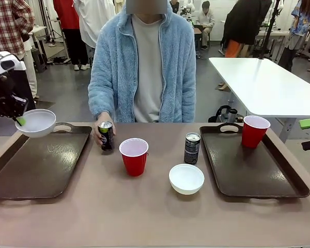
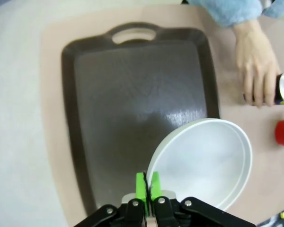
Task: Prepare tableware on both trays.
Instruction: Pick up a Picnic Bowl from the table and place it on a Handle tray.
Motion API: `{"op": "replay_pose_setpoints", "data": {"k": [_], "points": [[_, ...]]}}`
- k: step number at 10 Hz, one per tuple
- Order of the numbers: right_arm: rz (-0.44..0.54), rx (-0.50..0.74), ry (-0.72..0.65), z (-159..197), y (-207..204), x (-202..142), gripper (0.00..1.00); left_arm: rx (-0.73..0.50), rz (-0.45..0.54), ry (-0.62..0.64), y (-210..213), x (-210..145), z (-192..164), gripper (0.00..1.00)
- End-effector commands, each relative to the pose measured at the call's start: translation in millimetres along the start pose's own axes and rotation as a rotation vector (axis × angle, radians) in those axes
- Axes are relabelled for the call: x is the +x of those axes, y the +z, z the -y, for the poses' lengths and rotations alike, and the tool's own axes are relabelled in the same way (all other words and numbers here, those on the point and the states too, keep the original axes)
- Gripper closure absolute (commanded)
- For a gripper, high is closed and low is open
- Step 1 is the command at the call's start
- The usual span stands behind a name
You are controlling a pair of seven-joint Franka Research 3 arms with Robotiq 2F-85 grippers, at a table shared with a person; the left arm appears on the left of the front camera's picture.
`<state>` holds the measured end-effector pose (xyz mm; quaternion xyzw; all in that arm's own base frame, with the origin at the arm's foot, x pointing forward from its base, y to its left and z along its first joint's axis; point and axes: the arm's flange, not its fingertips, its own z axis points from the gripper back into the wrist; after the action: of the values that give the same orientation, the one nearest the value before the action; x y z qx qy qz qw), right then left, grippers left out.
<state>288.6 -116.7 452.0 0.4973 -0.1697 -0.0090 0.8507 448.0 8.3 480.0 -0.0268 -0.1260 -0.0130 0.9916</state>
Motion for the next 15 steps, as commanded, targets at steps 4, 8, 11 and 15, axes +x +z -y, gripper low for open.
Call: {"op": "replay_pose_setpoints", "data": {"k": [4, 8, 11, 15], "points": [[0.013, 0.027, 0.015, 1.5, -0.5, 2.4, 0.0, 0.038, -0.25, -0.267, 25.5, -153.2, -23.2, 1.0], [0.013, 0.027, 0.015, 1.5, -0.5, 2.4, 0.0, -0.017, -0.234, -0.259, 20.1, -160.4, -23.9, 1.0], [0.013, 0.027, 0.015, 1.5, -0.5, 2.4, 0.0, -0.016, -0.217, -0.231, 11.0, -151.0, -18.9, 1.0], [0.013, 0.027, 0.015, 1.5, -0.5, 2.4, 0.0, -0.005, -0.064, -0.124, -31.6, -87.6, 7.2, 1.0]]}}
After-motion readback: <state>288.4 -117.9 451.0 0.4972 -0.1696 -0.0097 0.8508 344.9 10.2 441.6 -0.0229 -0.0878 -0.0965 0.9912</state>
